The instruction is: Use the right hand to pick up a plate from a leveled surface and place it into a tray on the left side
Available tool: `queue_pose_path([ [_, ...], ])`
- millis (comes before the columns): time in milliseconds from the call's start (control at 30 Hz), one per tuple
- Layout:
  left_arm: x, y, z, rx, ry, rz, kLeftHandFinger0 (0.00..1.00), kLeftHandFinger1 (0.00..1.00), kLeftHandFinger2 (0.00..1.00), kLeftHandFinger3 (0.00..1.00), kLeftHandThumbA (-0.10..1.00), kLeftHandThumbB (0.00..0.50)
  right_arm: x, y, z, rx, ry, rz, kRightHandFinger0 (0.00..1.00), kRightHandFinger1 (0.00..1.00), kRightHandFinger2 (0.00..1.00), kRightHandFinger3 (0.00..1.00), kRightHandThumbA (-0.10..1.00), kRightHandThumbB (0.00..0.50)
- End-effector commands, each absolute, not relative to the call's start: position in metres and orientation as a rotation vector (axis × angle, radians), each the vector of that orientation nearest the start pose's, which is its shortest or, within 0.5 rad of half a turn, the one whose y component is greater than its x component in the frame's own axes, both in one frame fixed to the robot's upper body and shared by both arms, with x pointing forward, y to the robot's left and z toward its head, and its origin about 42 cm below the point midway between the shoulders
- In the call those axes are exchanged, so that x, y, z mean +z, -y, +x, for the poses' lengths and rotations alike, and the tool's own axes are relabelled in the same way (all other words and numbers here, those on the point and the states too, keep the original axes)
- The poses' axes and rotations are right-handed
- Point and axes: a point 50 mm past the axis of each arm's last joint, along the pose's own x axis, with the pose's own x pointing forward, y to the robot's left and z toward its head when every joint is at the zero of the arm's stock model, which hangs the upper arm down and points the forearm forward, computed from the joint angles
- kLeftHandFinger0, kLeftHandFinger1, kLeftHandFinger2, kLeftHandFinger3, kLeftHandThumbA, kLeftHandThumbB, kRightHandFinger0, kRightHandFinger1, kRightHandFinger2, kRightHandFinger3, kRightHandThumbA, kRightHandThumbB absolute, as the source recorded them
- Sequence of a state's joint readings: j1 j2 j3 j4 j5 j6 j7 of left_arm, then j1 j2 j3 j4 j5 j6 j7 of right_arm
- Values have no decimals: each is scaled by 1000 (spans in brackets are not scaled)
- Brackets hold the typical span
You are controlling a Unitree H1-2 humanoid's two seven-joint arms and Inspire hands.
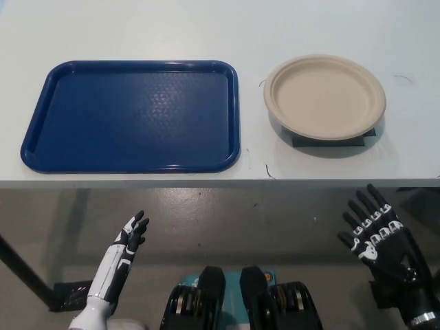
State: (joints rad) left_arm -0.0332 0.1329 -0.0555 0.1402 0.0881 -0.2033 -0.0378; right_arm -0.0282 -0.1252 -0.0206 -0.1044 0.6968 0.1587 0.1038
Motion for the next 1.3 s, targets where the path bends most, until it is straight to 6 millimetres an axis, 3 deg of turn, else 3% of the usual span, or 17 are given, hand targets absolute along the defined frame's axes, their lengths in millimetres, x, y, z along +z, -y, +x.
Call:
queue_pose_path([
  [0,98,-234,299,-160,205,273,1000,1000,1000,1000,1000,101,183,227,319,451,6,1168,1000,1000,1000,1000,1000,352],
  [467,99,-234,299,-165,206,277,1000,1000,1000,1000,1000,97,182,223,322,470,-13,1205,1000,1000,1000,1000,1000,344],
  [1267,101,-235,303,-160,214,266,1000,1000,1000,1000,1000,109,153,224,343,386,-119,1216,1000,1000,1000,1000,1000,326],
])
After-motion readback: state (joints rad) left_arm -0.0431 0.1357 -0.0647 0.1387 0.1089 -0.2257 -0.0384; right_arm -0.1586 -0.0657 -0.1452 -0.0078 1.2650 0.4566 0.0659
